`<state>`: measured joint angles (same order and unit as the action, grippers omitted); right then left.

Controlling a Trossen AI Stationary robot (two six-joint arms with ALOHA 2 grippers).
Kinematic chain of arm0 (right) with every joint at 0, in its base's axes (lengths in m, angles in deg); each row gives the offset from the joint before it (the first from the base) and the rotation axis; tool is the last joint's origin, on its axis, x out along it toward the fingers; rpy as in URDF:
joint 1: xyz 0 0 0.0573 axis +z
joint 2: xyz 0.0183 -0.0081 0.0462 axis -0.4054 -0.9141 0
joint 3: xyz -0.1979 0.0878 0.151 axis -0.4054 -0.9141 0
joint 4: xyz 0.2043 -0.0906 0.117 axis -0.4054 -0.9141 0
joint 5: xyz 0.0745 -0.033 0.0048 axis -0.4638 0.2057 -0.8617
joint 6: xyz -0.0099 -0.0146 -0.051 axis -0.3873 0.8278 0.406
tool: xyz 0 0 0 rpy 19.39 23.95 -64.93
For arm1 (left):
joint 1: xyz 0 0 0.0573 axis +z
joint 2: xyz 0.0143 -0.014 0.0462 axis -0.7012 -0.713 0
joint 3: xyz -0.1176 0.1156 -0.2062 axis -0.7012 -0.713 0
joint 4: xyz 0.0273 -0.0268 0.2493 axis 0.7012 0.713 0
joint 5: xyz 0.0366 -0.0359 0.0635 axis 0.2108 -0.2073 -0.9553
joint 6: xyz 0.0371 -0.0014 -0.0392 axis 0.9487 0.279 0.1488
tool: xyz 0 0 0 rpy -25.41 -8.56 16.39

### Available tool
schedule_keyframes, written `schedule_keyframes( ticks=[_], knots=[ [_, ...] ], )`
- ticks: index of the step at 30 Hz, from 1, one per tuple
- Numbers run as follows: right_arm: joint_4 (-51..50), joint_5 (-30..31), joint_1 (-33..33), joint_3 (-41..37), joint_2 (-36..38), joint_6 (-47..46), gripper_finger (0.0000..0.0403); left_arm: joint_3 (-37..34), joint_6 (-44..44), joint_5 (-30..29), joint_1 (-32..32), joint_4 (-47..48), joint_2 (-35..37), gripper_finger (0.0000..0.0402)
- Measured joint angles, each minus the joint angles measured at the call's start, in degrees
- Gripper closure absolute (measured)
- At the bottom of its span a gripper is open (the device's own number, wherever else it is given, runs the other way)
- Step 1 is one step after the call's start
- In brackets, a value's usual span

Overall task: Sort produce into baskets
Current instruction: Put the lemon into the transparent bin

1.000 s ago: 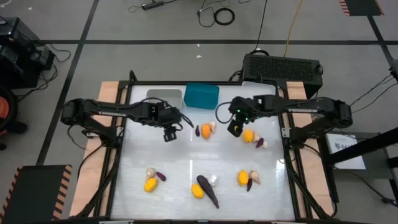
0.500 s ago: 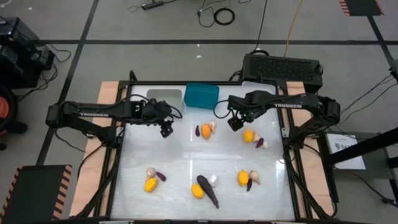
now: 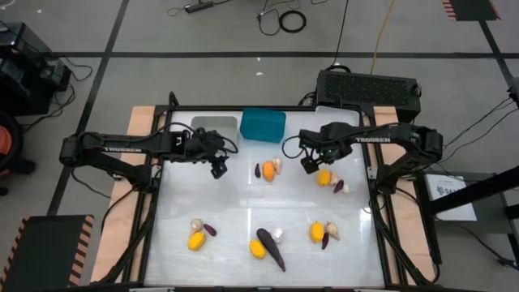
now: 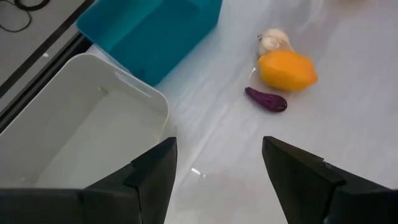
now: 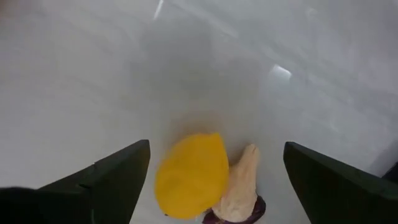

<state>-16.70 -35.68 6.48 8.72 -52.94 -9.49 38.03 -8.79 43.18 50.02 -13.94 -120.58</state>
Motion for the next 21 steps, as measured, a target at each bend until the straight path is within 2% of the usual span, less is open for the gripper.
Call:
schedule_keyframes(
  ticks=[8,21],
  knots=[
    [3.4,-2.8,3.3,-3.4,0.0,-3.9,0.0042,0.0,0.0,-0.8,0.0,-0.1,0.0,0.0157],
    [4.7,-0.2,8.1,-3.6,0.0,-9.8,0.0041,0.0,0.1,-1.5,0.0,-0.2,0.0,0.0157]
  ],
)
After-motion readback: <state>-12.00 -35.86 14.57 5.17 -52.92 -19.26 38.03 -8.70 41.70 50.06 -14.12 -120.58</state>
